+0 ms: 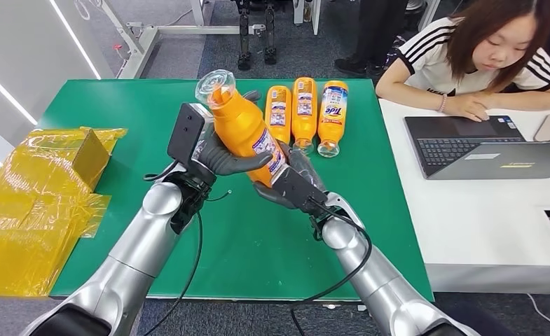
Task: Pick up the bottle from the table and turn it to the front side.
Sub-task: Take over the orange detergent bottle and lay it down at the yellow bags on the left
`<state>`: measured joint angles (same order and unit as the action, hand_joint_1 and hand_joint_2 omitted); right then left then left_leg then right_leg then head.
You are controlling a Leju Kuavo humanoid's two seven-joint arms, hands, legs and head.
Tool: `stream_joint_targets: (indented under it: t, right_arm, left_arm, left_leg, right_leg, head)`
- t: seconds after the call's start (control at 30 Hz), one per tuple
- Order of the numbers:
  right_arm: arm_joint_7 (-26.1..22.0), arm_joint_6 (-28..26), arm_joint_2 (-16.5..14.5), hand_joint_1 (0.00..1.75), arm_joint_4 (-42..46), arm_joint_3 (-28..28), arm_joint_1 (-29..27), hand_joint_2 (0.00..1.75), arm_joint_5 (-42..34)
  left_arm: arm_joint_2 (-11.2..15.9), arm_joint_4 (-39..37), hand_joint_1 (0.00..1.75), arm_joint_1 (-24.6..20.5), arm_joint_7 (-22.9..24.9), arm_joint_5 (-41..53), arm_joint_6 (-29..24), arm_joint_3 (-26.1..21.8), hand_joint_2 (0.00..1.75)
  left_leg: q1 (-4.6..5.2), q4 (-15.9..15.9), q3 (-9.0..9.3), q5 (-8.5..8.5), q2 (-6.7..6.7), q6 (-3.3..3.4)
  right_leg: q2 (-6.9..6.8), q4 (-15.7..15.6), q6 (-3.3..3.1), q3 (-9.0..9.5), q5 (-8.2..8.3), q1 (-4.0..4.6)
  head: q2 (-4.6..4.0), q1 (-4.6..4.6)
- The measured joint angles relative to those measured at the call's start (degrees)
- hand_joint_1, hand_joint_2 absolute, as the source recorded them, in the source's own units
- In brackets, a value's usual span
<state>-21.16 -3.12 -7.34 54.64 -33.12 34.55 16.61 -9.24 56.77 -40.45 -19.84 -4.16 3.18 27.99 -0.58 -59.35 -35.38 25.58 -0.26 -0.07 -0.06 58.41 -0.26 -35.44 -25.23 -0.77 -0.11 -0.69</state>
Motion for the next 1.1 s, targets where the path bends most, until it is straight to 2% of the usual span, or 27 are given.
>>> stream_joint_targets:
  t: [0.03,0.07,0.27,0.43,0.6,0.63,0.73,0.77,0.97,1.03,1.1]
  right_arm:
    - [0.1,-0.1,0.0,1.75,0.0,-0.1,0.0,1.75,0.0]
    - [0.3,-0.2,0.0,1.75,0.0,-0.1,0.0,1.75,0.0]
    - [0.5,-1.3,0.0,1.75,0.0,-0.2,-0.5,1.75,-0.2]
    - [0.1,-1.8,0.0,1.75,0.7,-0.2,-1.6,1.75,-0.2]
    - [-0.3,-1.8,0.0,1.72,1.4,-0.2,-2.1,1.75,-0.2]
    - [-0.3,-1.8,0.1,1.39,1.5,-0.2,-2.1,1.75,-0.2]
    - [-0.3,-1.8,0.1,0.10,1.7,-0.2,-2.3,1.75,-0.2]
    - [-0.3,-1.8,0.1,0.00,1.8,-0.2,-2.4,1.75,-0.2]
    - [0.6,-1.6,1.0,0.00,2.5,-0.1,-4.4,1.75,-0.3]
    - [0.5,-1.6,1.6,0.00,2.7,-0.1,-5.3,1.75,-0.6]
    - [0.2,-1.5,2.3,0.00,3.4,-0.1,-6.8,1.75,-1.0]
  left_arm:
    - [0.0,-0.5,1.48,0.0,0.1,-0.6,0.7,-0.2,1.75]
    - [-0.1,-0.9,1.75,0.0,0.2,-1.3,1.6,-0.3,1.75]
    - [-0.9,-1.4,1.75,0.9,2.0,-8.2,7.8,-1.8,1.75]
    - [-1.0,0.2,1.75,2.4,3.2,-13.6,9.2,-2.6,1.75]
    - [-1.0,1.3,1.75,3.0,3.6,-14.6,9.3,-2.7,1.75]
    - [-1.0,1.5,1.75,3.1,3.7,-14.7,9.3,-2.8,1.75]
    - [-1.0,1.8,1.75,3.3,3.8,-15.0,9.4,-2.8,1.75]
    - [-1.0,2.0,1.75,3.4,3.8,-15.4,9.5,-2.8,1.75]
    - [-1.0,4.0,1.75,4.1,3.5,-17.0,9.2,-2.8,1.75]
    - [-0.9,4.6,1.75,4.3,1.9,-14.0,6.7,-2.8,1.75]
    - [-0.4,5.2,1.75,4.1,-0.9,-6.8,1.8,-2.8,1.75]
  left_leg:
    - [0.00,0.0,0.00,0.00,0.00,0.00]
    - [0.00,0.0,0.00,0.00,-0.01,0.00]
    - [0.00,0.0,0.00,0.01,-0.01,0.00]
    - [0.00,0.0,0.00,0.02,0.00,-0.02]
    - [0.00,0.0,0.00,0.02,0.02,-0.02]
    - [0.00,0.0,0.00,0.02,0.02,-0.02]
    - [0.00,0.0,0.00,0.02,0.02,-0.02]
    - [0.00,0.0,0.00,0.02,0.02,-0.02]
    - [0.00,0.0,-0.02,0.03,0.01,-0.01]
    - [0.00,0.0,-0.01,0.03,0.01,-0.01]
    - [0.00,0.0,-0.01,0.03,-0.01,-0.01]
  right_leg:
    - [0.00,0.0,0.00,0.00,0.00,0.00]
    - [-0.01,0.0,0.00,0.00,0.00,0.00]
    - [0.01,0.0,0.00,-0.02,-0.01,0.00]
    - [0.03,0.0,0.00,-0.04,-0.01,0.00]
    - [0.04,0.0,0.00,-0.04,0.00,0.00]
    - [0.04,0.0,0.00,-0.04,0.00,0.00]
    - [0.04,0.0,0.00,-0.04,0.00,0.00]
    - [0.04,0.0,0.00,-0.04,0.00,0.00]
    - [0.02,0.0,0.00,-0.04,-0.01,0.00]
    - [0.02,0.0,0.00,-0.04,-0.01,0.00]
    - [0.01,0.0,0.00,-0.04,-0.01,0.00]
  head:
    - [0.00,0.01]
    - [0.00,0.00]
    - [0.00,0.01]
    - [0.00,0.00]
    - [0.00,0.00]
    - [0.00,0.00]
    - [0.00,0.00]
    - [0.00,0.00]
    - [0.00,0.00]
    - [0.00,0.00]
    - [0.00,0.00]
